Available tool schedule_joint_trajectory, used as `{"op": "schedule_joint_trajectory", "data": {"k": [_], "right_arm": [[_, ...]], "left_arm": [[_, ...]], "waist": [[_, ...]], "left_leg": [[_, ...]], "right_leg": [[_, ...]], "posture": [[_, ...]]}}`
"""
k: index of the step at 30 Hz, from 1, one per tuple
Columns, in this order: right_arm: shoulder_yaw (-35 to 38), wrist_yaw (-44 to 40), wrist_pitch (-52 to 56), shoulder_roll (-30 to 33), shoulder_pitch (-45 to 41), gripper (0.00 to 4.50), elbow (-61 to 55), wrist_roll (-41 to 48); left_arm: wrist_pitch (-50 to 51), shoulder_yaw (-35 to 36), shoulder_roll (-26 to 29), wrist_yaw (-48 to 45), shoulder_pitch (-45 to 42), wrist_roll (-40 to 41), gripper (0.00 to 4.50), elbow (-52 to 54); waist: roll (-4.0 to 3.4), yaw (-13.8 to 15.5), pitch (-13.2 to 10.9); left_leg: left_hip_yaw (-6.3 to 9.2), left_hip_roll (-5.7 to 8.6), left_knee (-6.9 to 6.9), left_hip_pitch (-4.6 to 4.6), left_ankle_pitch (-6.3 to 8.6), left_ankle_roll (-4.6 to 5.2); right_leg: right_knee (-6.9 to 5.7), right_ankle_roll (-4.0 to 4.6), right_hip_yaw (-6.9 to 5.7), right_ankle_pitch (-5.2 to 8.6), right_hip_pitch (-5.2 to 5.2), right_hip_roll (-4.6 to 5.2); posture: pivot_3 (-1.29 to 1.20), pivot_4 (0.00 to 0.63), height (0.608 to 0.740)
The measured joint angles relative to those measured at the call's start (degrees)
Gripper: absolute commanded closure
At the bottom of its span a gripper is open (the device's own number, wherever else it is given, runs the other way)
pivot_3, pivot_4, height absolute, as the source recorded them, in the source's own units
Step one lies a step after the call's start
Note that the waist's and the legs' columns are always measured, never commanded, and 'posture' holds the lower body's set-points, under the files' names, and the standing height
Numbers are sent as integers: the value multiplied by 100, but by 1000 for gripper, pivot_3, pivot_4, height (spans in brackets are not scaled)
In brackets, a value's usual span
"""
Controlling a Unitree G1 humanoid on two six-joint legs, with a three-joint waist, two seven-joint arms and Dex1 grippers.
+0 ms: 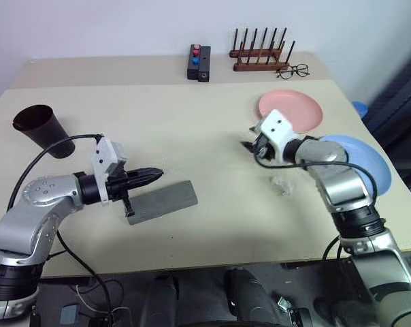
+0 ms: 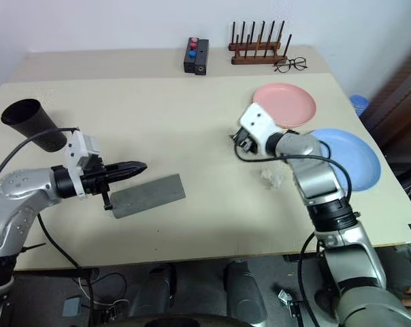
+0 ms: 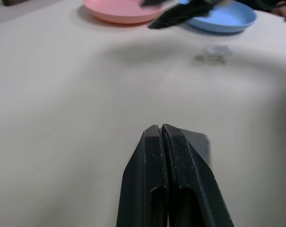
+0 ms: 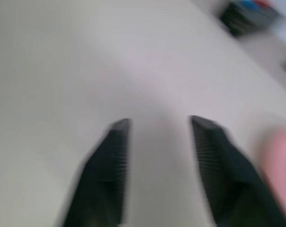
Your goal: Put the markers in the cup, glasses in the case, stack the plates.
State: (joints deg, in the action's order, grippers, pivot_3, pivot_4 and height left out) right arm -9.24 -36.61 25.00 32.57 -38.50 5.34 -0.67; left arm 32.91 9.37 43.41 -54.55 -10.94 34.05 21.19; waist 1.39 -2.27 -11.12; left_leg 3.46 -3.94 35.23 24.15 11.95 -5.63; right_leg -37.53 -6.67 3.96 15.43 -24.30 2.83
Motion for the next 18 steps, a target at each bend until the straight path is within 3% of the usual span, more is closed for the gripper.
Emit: {"op": "schedule_joint_trajectory", "data": {"k": [10,18], "right_arm": [[-734,1048,-2032,153,-1282,1750,3463,-1590],[-956,1718,-3007,-95,-2048,1750,5613,-2158]], "left_arm": [[29,-111,-630,246,161,396,4500,358],[37,-317,-765,414,241,423,4500,549]], "waist": [[-2,-42,-1],[-3,-51,-1]], "left_leg": [[-2,1,0,-3,0,0],[-2,1,-3,-4,-1,0]], "right_leg": [[0,-1,4,-1,0,0],[0,-1,5,-2,0,0]], "posture": [[0,150,740],[0,150,740]]}}
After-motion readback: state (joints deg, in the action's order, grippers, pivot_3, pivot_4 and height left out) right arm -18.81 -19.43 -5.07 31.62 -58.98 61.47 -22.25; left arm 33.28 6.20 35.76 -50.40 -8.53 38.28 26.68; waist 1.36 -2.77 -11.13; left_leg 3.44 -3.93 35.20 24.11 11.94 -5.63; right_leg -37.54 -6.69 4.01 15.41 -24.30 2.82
